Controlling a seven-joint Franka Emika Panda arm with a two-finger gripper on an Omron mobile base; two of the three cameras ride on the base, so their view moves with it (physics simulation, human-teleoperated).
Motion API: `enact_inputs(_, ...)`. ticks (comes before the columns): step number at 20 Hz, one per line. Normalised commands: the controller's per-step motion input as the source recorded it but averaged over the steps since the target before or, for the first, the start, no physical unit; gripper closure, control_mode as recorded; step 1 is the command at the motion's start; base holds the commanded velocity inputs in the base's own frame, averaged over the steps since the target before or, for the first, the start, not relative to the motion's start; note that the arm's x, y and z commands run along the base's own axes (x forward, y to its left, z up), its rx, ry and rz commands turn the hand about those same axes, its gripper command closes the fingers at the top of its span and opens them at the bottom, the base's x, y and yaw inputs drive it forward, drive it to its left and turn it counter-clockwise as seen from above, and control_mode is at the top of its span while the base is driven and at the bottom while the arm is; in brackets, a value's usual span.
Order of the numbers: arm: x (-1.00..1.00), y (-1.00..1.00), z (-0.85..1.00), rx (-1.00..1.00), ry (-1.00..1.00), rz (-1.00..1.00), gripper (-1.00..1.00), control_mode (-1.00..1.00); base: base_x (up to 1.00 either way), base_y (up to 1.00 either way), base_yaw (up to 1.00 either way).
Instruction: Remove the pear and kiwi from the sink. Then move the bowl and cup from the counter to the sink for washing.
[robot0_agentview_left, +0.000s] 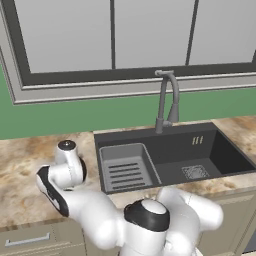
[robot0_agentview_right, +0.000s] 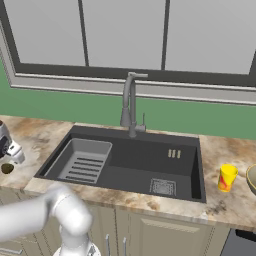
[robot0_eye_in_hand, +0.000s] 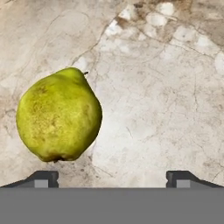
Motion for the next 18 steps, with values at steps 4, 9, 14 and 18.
enact_inputs(4,-0.08,-0.29,0.23,0.0,0.0,-0.02,-1.0,-1.0,0.0,0.0,0.0)
enact_inputs(9,-0.1,-0.36,0.22,0.0,0.0,0.0,-1.0,-1.0,0.0,0.0,0.0)
enact_inputs(14,-0.13,-0.43,0.21,0.0,0.0,0.0,-1.0,-1.0,0.0,0.0,0.0)
enact_inputs(18,-0.16,-0.48,0.2,0.0,0.0,0.0,-1.0,-1.0,0.0,0.0,0.0)
